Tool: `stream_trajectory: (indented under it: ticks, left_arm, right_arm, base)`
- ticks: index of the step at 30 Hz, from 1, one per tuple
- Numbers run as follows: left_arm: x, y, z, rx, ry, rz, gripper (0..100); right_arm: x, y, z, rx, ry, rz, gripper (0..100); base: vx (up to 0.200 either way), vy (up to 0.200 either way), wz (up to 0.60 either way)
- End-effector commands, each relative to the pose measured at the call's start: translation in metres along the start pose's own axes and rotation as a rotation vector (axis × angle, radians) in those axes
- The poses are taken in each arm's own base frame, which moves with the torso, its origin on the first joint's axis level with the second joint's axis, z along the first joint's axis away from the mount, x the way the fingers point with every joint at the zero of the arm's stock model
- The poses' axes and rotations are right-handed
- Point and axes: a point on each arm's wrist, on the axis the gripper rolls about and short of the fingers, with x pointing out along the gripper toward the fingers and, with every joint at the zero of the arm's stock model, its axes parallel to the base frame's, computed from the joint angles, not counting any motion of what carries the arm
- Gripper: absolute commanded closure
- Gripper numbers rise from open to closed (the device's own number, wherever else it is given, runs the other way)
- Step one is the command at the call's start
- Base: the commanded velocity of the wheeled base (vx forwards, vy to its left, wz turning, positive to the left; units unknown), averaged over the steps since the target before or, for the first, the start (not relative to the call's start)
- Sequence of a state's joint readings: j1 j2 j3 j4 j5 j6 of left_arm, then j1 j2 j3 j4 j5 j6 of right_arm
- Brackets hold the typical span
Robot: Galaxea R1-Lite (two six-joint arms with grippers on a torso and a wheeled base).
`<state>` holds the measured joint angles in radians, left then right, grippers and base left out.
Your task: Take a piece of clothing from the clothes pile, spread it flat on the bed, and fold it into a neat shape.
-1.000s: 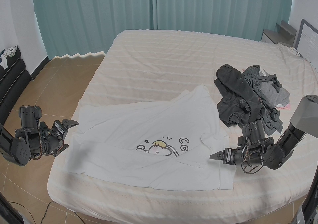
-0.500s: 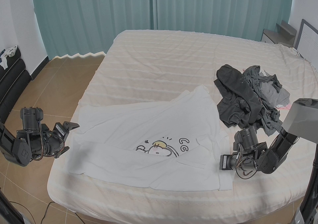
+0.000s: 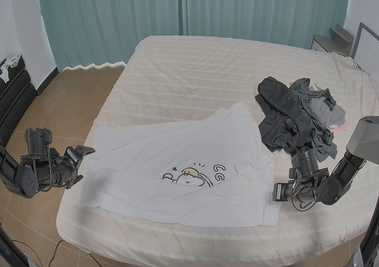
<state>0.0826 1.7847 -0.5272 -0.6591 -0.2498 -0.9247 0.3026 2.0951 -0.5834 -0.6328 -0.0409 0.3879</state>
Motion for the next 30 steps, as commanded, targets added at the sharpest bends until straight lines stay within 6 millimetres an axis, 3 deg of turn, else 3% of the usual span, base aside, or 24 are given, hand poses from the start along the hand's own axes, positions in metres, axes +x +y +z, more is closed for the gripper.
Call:
stream_trajectory:
  ticks: [1, 15, 19, 23, 25, 30]
  left_arm:
    - [0.001, 0.001, 0.0, -0.002, 0.003, 0.003, 0]
    - [0.003, 0.002, -0.001, -0.005, 0.008, 0.011, 0]
    - [0.004, 0.003, -0.001, -0.006, 0.01, 0.013, 0]
    - [0.005, 0.003, -0.001, -0.007, 0.012, 0.015, 0]
    - [0.005, 0.004, -0.001, -0.007, 0.014, 0.016, 0]
    - [0.007, 0.005, -0.002, -0.009, 0.017, 0.022, 0]
  right_arm:
    - [-0.001, -0.011, 0.001, 0.019, 0.002, -0.022, 100]
    - [0.014, -0.026, 0.007, 0.059, -0.025, -0.039, 100]
    - [0.009, -0.026, 0.015, 0.085, -0.079, -0.017, 100]
    - [-0.02, -0.007, 0.027, 0.117, -0.136, 0.124, 100]
    - [-0.044, 0.02, 0.031, 0.178, -0.155, 0.254, 100]
    - [-0.058, 0.055, 0.023, 0.153, -0.1, 0.339, 100]
  base:
    - [0.0, 0.0, 0.0]
    - [0.0, 0.0, 0.0]
    - [0.0, 0.0, 0.0]
    - [0.0, 0.0, 0.0]
    - [0.0, 0.0, 0.0]
    - [0.0, 0.0, 0.0]
